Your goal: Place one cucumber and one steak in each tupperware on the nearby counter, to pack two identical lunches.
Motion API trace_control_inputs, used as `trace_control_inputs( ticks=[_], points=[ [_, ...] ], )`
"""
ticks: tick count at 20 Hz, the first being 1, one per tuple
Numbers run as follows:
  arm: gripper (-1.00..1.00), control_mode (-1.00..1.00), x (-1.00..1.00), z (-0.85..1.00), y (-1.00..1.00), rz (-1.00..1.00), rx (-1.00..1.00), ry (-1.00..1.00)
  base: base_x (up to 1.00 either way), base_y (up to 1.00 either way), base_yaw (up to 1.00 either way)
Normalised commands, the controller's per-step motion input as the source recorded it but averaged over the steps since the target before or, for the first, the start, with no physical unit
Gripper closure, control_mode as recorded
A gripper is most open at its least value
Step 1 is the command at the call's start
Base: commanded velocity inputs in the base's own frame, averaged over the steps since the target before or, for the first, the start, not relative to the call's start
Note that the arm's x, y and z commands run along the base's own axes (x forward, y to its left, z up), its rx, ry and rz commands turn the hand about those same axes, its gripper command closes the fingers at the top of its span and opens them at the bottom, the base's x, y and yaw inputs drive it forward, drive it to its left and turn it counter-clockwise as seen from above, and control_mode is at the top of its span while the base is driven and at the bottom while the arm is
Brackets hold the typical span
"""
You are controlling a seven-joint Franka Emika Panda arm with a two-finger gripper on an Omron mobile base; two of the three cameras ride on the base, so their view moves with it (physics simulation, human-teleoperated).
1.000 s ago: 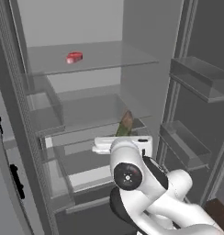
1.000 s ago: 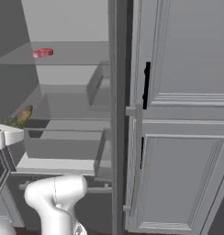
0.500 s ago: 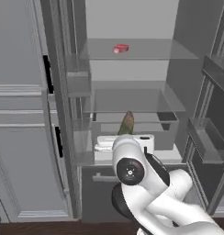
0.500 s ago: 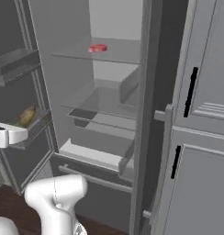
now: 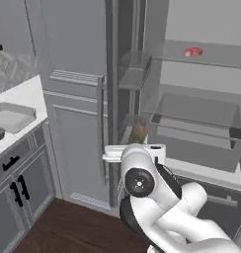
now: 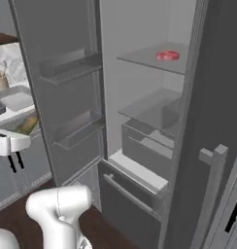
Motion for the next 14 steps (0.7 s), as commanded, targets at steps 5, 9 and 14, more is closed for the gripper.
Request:
trace_control_inputs(
  ticks=[5,9,14],
  points=[
    [1.00,1.00,0.00,0.00,0.00,0.00,0.00,0.00,-0.08,0.34,0.83],
    [1.00,1.00,0.00,0.00,0.00,0.00,0.00,0.00,0.13,0.84,0.62],
    [1.00,1.00,0.00,0.00,0.00,0.00,0.00,0.00,0.86,0.85,0.22]
  ],
)
